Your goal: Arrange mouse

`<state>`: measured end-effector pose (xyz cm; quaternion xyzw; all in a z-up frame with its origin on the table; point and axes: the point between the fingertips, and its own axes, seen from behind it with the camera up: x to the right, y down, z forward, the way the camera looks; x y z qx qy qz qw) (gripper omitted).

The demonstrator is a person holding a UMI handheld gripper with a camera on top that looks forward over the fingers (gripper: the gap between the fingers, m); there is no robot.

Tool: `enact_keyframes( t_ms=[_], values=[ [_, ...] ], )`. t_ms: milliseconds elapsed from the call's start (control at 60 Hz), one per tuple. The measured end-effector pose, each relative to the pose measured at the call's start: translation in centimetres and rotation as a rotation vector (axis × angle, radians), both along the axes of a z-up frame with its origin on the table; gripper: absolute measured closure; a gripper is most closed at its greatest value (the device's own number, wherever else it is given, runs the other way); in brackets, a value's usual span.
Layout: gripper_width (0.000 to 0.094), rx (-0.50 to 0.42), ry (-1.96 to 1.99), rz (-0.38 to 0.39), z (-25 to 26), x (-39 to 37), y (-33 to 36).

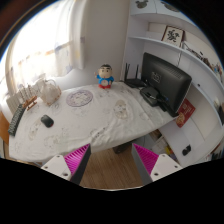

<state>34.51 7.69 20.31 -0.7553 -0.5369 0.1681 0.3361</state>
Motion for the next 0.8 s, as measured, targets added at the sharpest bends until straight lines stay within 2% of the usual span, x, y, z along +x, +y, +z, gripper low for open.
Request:
enact_keyframes(
  t_ms=[167, 283, 617, 800],
  values=[
    [0.0078, 0.005, -0.008, 0.050, -0.7, -1.5, -1.3],
    [0.0080, 0.001, -0.016, 0.118, -1.5, -3.2, -3.9],
    [0.0079, -0.055, -0.017, 0.356, -3.9, -8.9, -18.0],
    [0.0081, -0.079, 0.030, 0.430, -6.7, -12.2, -24.7]
  ],
)
